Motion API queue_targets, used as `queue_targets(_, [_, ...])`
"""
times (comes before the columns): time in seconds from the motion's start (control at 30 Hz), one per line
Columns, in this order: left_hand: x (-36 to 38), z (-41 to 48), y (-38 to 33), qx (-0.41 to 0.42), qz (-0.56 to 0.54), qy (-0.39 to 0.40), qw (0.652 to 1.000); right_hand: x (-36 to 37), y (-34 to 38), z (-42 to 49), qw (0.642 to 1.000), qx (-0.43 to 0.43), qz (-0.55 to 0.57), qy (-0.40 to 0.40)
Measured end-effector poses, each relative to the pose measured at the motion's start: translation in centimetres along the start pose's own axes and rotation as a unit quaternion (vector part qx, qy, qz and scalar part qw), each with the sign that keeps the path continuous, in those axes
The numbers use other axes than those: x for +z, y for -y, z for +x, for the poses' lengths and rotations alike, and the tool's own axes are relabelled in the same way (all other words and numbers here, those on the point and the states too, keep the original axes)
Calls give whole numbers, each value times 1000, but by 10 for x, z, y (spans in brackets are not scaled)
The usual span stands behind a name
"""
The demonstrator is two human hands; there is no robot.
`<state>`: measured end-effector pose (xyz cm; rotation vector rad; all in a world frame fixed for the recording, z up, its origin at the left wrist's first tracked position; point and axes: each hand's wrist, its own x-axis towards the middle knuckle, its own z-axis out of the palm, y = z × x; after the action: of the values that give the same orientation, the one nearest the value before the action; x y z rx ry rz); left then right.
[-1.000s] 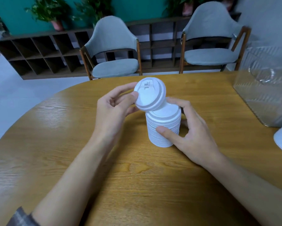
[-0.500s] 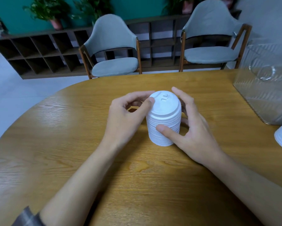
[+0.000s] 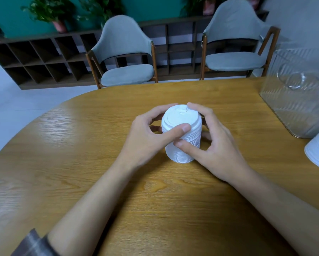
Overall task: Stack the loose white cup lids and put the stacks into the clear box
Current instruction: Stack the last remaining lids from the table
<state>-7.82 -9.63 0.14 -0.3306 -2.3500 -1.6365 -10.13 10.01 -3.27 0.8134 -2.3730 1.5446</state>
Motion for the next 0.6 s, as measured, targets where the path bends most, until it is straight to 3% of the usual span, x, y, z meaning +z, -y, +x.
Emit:
queue_targets(0.33, [4, -2, 11, -4, -60, 24, 998, -8, 4, -2, 1000, 2, -16, 18])
queue_targets(0.6, [-5, 1, 26, -30, -62, 126, 990, -21, 14, -5, 1000, 7, 18, 12])
